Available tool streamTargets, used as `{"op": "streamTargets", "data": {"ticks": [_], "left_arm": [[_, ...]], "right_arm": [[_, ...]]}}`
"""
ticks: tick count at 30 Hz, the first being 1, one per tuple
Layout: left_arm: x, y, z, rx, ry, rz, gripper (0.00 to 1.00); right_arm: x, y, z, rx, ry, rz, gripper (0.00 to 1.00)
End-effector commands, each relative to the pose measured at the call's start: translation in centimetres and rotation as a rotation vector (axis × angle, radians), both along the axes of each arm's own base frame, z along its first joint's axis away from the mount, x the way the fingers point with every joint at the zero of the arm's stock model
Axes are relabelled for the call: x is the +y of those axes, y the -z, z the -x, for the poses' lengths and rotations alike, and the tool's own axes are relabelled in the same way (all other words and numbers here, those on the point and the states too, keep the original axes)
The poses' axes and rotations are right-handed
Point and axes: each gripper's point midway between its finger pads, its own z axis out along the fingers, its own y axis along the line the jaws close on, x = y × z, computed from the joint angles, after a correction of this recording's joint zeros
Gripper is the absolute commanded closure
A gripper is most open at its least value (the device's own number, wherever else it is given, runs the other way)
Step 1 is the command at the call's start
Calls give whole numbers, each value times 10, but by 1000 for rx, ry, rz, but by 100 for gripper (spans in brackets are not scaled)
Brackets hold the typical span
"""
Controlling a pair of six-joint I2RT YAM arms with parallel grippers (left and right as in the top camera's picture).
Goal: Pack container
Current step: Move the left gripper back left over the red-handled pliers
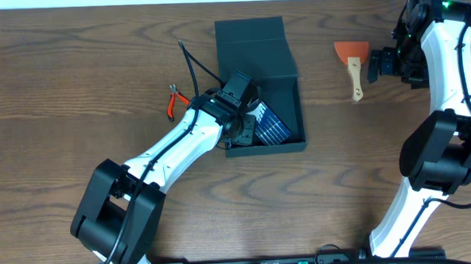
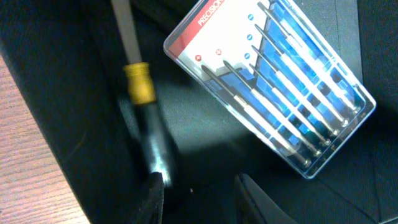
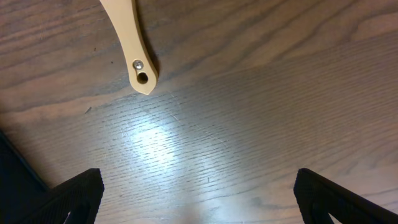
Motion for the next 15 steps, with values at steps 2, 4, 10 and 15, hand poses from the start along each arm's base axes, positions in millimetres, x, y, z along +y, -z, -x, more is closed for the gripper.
{"op": "streamTargets", "data": {"ticks": [2,4,10,15], "left_arm": [[-10,-23,-15,-62,27,18,64],[-15,-40,-23,-93,42,31,64],[-8,-105,-55,-169,-10,66,64],[57,-124,-81,-203,-162,-68,63]], "right_arm": [[-2,1,1,6,-1,2,1],[-2,1,1,6,-1,2,1],[-2,1,1,6,-1,2,1],[-2,1,1,6,-1,2,1]]}}
